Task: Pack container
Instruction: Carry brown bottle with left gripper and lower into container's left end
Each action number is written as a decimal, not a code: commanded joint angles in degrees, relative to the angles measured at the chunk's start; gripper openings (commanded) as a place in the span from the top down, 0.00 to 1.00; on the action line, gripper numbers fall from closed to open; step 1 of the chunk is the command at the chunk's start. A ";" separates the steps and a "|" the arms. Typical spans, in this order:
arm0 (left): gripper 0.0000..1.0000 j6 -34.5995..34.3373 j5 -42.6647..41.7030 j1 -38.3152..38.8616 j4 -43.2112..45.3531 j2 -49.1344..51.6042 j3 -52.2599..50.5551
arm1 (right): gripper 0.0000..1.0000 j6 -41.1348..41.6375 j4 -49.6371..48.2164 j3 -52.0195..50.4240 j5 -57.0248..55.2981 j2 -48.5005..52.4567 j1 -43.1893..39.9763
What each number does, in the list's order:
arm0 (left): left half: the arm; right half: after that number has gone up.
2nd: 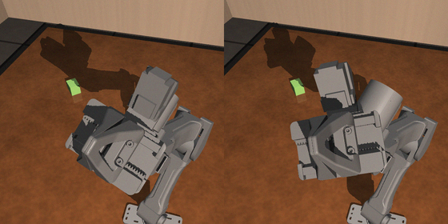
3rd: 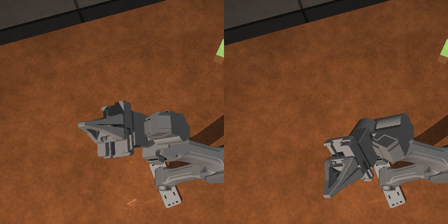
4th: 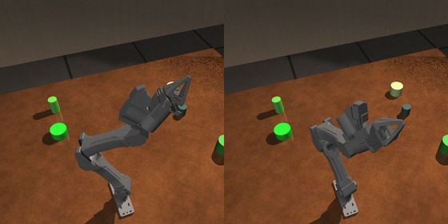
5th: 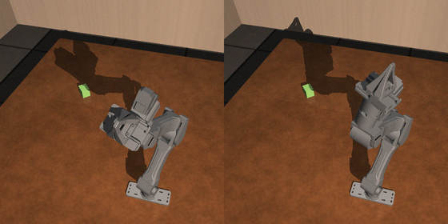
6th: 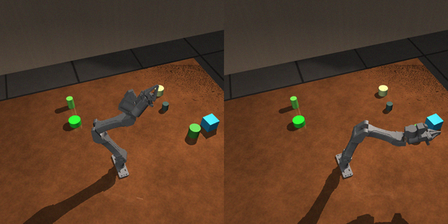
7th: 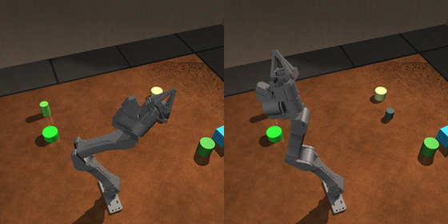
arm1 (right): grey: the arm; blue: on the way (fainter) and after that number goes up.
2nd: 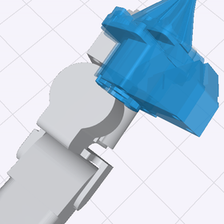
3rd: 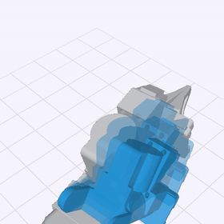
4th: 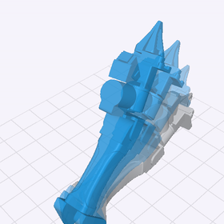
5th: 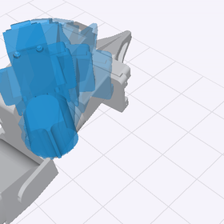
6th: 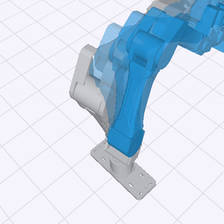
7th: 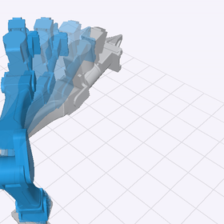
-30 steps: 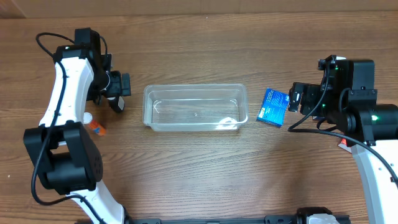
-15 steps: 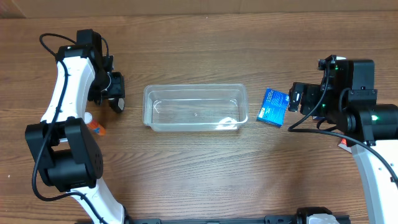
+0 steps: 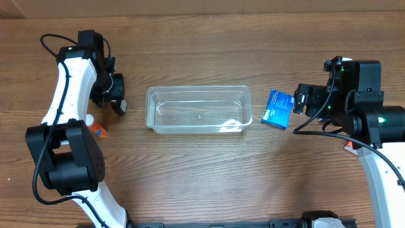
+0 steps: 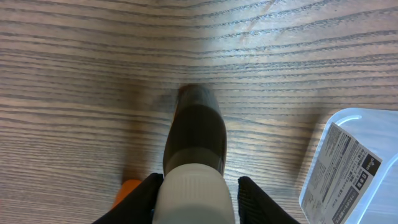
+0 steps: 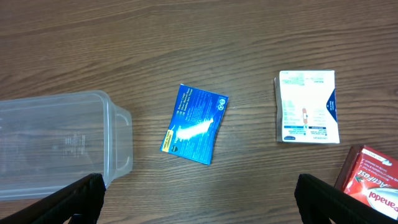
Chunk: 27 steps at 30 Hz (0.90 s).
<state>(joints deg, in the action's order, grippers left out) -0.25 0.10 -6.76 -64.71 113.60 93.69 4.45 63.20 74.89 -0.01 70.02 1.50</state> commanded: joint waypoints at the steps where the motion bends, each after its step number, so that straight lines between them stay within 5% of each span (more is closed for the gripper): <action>1: 0.64 0.28 0.55 -0.07 -0.15 0.28 1.31 | 0.00 0.11 0.00 1.73 0.13 -0.50 -0.20; 14: 0.93 -1.22 0.52 0.07 -3.74 0.24 5.62 | 0.00 0.11 0.02 1.73 0.13 -0.50 -0.20; 27: 0.96 -4.42 -2.03 9.16 -24.15 -0.26 35.80 | 0.00 0.11 0.31 1.73 0.13 -0.50 -0.20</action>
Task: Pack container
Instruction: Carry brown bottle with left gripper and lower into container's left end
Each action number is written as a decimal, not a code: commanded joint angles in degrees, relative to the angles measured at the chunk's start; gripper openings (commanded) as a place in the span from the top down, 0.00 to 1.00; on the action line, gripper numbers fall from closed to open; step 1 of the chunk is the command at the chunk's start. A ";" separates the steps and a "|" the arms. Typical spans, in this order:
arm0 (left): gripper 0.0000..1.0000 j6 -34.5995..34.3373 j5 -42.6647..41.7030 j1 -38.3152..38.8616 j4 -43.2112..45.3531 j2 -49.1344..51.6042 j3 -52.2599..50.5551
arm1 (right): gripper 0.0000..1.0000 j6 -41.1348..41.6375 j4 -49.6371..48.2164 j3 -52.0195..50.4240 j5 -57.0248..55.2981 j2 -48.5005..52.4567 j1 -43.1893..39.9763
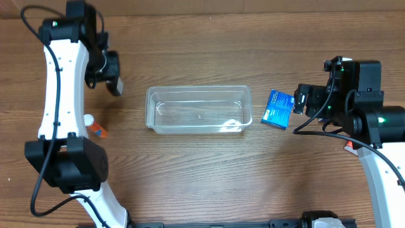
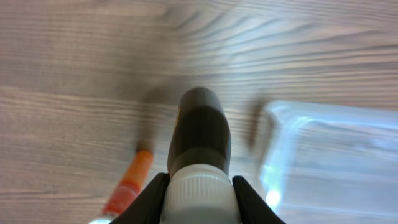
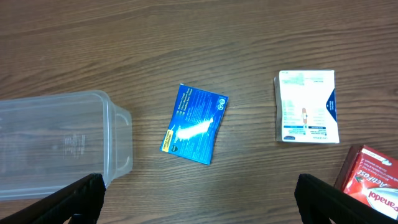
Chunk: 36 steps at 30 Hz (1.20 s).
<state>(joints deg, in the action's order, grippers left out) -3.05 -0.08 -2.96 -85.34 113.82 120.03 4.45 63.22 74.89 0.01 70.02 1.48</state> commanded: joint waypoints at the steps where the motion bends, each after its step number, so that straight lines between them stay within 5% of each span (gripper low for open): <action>1: 0.96 -1.97 -1.88 7.10 -4.83 -0.48 11.76 | 0.00 0.11 0.35 1.73 0.11 -0.50 -0.17; 7: 0.96 -7.48 -0.98 16.74 -9.22 -0.46 15.56 | 0.00 0.11 0.42 1.73 0.11 -0.50 -0.17; 17: 0.96 -11.15 -1.51 19.52 -10.58 -0.46 2.82 | 0.00 0.11 0.57 1.73 0.11 -0.50 -0.15; 36: 0.96 -10.47 0.76 19.04 11.61 -0.09 -18.62 | 0.00 0.11 0.70 1.73 0.11 -0.50 -0.15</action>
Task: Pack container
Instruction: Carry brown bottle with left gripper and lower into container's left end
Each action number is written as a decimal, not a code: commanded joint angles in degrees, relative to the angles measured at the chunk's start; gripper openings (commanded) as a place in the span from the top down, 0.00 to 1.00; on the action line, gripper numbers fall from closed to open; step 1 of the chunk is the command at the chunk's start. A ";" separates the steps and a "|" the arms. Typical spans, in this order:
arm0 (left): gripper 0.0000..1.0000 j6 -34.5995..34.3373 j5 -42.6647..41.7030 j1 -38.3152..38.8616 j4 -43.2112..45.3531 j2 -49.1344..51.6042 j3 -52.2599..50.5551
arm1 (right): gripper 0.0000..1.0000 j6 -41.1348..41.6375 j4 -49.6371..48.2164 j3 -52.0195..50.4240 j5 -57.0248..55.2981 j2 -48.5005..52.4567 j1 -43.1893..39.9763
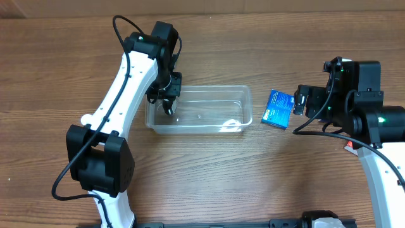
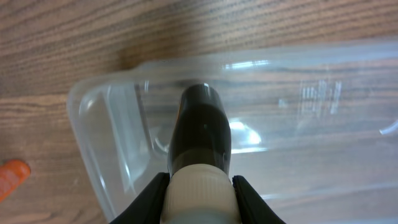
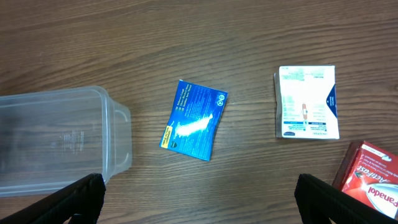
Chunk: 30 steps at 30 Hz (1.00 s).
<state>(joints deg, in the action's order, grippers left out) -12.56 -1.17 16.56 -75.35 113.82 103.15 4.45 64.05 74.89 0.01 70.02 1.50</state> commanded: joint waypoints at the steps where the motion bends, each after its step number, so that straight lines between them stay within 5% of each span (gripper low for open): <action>1: 0.96 -0.96 2.25 -0.50 2.47 -0.07 -2.32 | 0.00 0.11 -0.07 1.73 0.11 -0.50 -0.17; 22: 0.92 -2.05 4.52 -1.64 8.52 0.28 -10.45 | 0.00 0.11 -0.02 1.73 0.11 -0.50 -0.20; 26: 0.78 -1.77 4.55 -1.64 9.46 0.28 -11.45 | 0.00 0.11 0.00 1.73 0.11 -0.50 -0.17; 28: 0.58 -1.73 4.57 -1.64 9.68 0.28 -11.43 | 0.00 0.11 0.00 1.73 0.11 -0.50 -0.20; 30: 0.51 -1.62 4.57 -1.64 9.70 0.28 -11.43 | 0.00 0.11 0.04 1.73 0.11 -0.50 -0.17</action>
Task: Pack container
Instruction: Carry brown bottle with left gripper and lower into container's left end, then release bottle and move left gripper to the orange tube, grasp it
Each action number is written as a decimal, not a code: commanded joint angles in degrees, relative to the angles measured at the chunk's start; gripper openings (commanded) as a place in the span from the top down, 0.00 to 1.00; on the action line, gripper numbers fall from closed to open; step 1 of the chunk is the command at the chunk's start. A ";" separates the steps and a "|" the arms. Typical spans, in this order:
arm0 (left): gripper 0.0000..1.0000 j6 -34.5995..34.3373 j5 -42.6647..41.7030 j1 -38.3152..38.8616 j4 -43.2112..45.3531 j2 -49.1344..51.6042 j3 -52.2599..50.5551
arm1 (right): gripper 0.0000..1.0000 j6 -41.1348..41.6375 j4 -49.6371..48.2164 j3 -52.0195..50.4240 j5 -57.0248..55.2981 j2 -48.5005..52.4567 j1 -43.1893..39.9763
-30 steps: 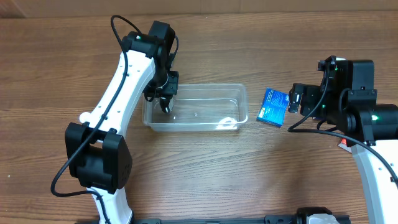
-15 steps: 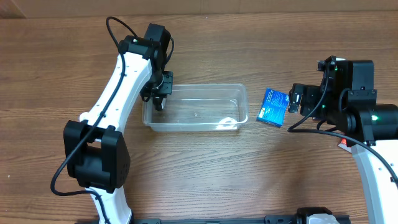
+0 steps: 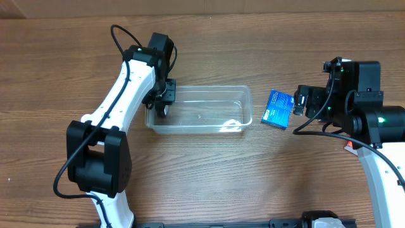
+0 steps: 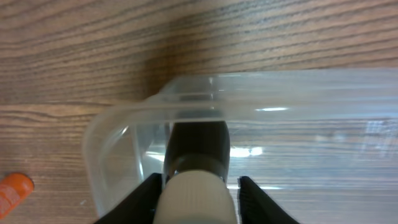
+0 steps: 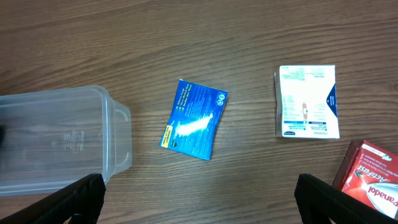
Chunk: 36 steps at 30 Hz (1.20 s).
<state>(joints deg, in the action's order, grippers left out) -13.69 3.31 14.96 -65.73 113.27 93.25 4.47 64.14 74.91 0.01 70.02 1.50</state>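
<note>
The clear plastic container (image 3: pixel 199 109) lies in the middle of the table. A dark bottle (image 4: pixel 199 146) with a white cap stands inside its left end. My left gripper (image 4: pixel 197 202) is around the cap, its jaws parted with a gap showing on the right side, so it is open. From above, the left gripper (image 3: pixel 163 104) sits over the container's left end. A blue packet (image 5: pixel 194 127) lies on the table right of the container. My right gripper (image 5: pixel 199 202) hangs open above it, holding nothing.
A white box (image 5: pixel 306 111) lies right of the blue packet, and a red box (image 5: pixel 373 180) lies nearer at the far right. An orange pen (image 4: pixel 12 190) lies on the wood left of the container. The container's right end (image 5: pixel 62 143) holds nothing.
My left gripper has shifted toward the container's left end and lowered. Its jaws stand wider around the cap, and the bottle now rests inside. The right arm has not moved.
My left gripper was around the dark bottle on the table far left of the container. Then it held the bottle lifted near the orange pen. Then it held the bottle over the container's left part. Now the bottle stands inside and the jaws have parted.
</note>
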 commanded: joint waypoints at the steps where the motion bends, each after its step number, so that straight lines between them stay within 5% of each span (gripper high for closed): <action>1: 0.46 -0.46 0.09 -0.04 0.11 0.83 -1.49 | 0.00 0.09 -0.02 1.70 0.11 -0.50 -0.20; 16: 0.29 2.86 2.47 -0.02 -10.16 -0.83 20.09 | 0.00 0.09 0.31 1.70 0.11 -0.50 -0.20; 19: 0.08 -0.83 6.51 -0.07 -15.80 -1.42 26.40 | 0.00 0.09 0.28 1.70 0.11 -0.50 -0.20; 21: 0.05 -3.65 7.78 -0.42 -18.91 -2.27 28.46 | 0.00 0.09 0.28 1.70 0.11 -0.50 -0.20; 30: 0.07 -7.32 8.26 -2.95 -31.08 -15.58 25.83 | 0.00 0.07 0.28 1.70 0.09 -0.50 -0.20; 36: 0.00 -11.54 11.06 -3.85 -30.56 -33.03 11.67 | 0.00 0.07 0.31 1.70 0.11 -0.50 -0.17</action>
<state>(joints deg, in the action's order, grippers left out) -20.82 10.96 11.90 -96.42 90.43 112.81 4.45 64.55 74.91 -0.01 70.02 1.48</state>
